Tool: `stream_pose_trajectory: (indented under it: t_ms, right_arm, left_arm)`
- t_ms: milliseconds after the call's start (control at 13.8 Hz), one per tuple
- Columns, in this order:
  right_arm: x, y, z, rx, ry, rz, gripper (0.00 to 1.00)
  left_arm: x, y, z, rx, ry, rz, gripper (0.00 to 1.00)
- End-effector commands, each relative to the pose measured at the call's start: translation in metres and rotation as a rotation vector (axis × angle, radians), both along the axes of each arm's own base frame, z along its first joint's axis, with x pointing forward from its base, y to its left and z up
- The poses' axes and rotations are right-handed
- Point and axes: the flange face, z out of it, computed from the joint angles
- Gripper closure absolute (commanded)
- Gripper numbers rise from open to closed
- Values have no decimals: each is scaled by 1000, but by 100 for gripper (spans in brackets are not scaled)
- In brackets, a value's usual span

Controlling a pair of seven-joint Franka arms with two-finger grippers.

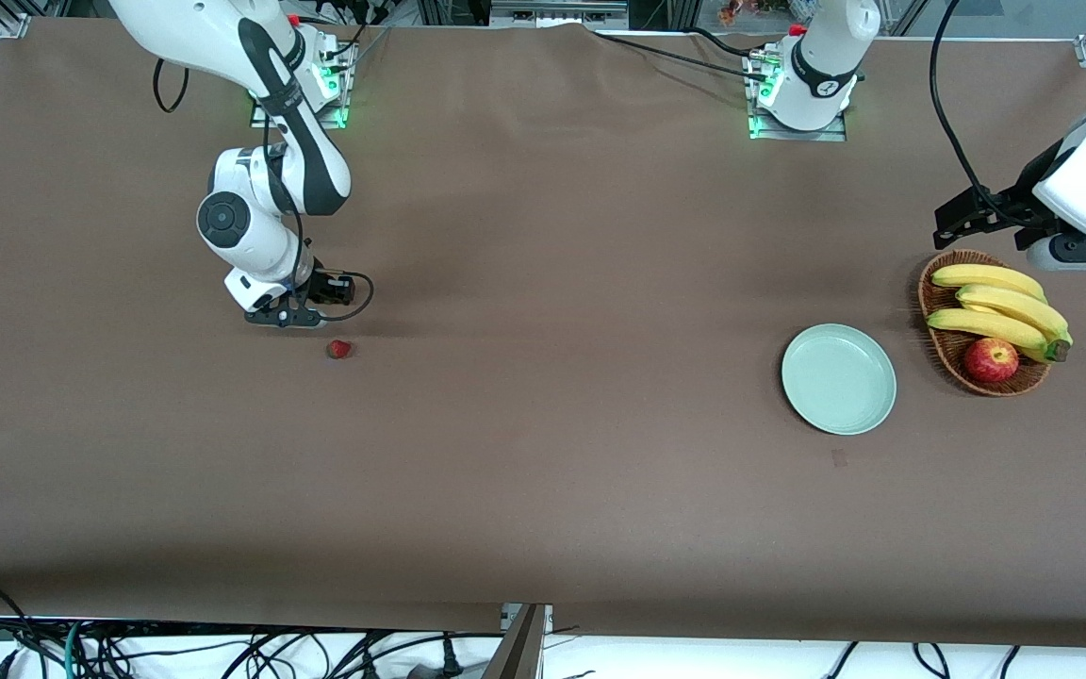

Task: Collect all strawberries into plate
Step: 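Lift the strawberry with the right gripper and carry it toward the plate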

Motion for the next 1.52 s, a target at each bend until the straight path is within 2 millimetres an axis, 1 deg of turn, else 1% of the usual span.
stream_pose_trajectory:
  t_ms: [0,73,145,290,508,580,653,725,798,870,1015,1088,1160,1233,1305,1450]
  right_arm:
    - [-3,2,4,16,-15,-19,81]
    - [-2,3,8,20,-18,-20,85]
    - [-1,6,11,24,-23,-22,86]
    - [5,21,22,41,-41,-39,86]
    - [23,73,47,85,-76,-77,86]
    - [32,91,59,101,-77,-99,86]
    - [42,114,74,120,-74,-122,86]
    - [53,138,80,134,-65,-153,85]
    - [63,170,87,158,-63,-191,85]
    - [71,210,95,198,-72,-241,85]
    - [83,269,103,254,-79,-320,85]
    - [85,294,107,278,-85,-352,85]
    - [85,314,104,290,-80,-390,85]
    - [83,339,99,307,-78,-425,85]
    - [77,372,98,333,-77,-450,85]
    - [74,422,92,403,-92,-520,85]
  left_arm:
    - [-7,-2,6,4,7,1,0]
    - [-8,-2,6,4,7,1,0]
    - [-8,-2,6,6,7,1,0]
    - [-8,-4,7,4,4,-2,0]
    - [-7,-4,6,6,5,-2,0]
    - [-7,-4,6,6,5,-2,0]
    - [-7,-2,6,4,5,1,0]
    - [-6,-2,6,4,5,-1,0]
    - [-6,-2,7,6,2,1,0]
    - [-6,-2,7,6,2,1,0]
    - [-6,-2,7,6,4,1,0]
    - [-6,-2,7,4,4,1,0]
    - [-6,-2,7,4,4,1,0]
    - [-6,-2,7,4,4,1,0]
    - [-6,-2,7,4,4,1,0]
    - [-6,-2,7,4,4,1,0]
